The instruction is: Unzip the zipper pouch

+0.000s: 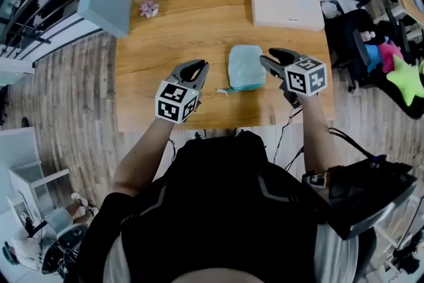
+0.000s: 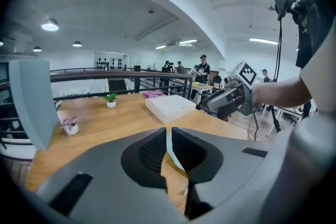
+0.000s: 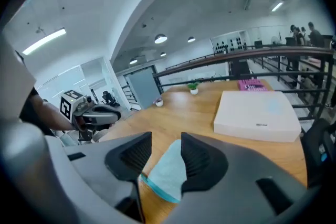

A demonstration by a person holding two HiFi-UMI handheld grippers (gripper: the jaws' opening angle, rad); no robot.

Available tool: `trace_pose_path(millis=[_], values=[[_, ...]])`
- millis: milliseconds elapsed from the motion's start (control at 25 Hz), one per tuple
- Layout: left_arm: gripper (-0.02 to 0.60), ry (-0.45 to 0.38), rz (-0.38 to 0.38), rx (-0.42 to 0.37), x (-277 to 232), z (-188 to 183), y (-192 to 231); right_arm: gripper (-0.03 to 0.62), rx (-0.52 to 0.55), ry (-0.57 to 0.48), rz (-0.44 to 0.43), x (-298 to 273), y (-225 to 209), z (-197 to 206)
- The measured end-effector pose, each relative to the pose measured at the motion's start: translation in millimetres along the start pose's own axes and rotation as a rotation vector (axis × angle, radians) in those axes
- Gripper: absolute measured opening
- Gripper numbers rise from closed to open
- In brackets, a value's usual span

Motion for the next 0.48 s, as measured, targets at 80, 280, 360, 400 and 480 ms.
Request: trace_pose_path(millis=[80,280,360,400,480], values=[[0.035,-0.072,-0.003,-0.002,15,-19,6,0.184,0.040,-0.052,-0.005,8,19,-20],[0.035,-0.248,-0.011,-0.060,54,-70,13,0.170,0.128,-0.182,0.011,32,66,-65],[0.035,-0.296,-0.030,-0.059,69,-87,17,0.165,0.155,-0.236,0.028,43,84,-80],[0.035,-0.319,-0.037,-0.051,76,-96,18,0.161,0.170,-0.258,0.035,48,93,-87],[0.035,-0.361,-0.043,-0.039,89,-112,21,0.158,0.203,-0.288,0.048,56,109,-98]])
Point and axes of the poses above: the fingertips, and each gripper's own axes: x backward along the fingers, y to its left, z out of its underside, the point moved 10 cm from there along x, backward along the fingers, and after that the axes turned 11 degrees about -z, right-handed, at the moved point
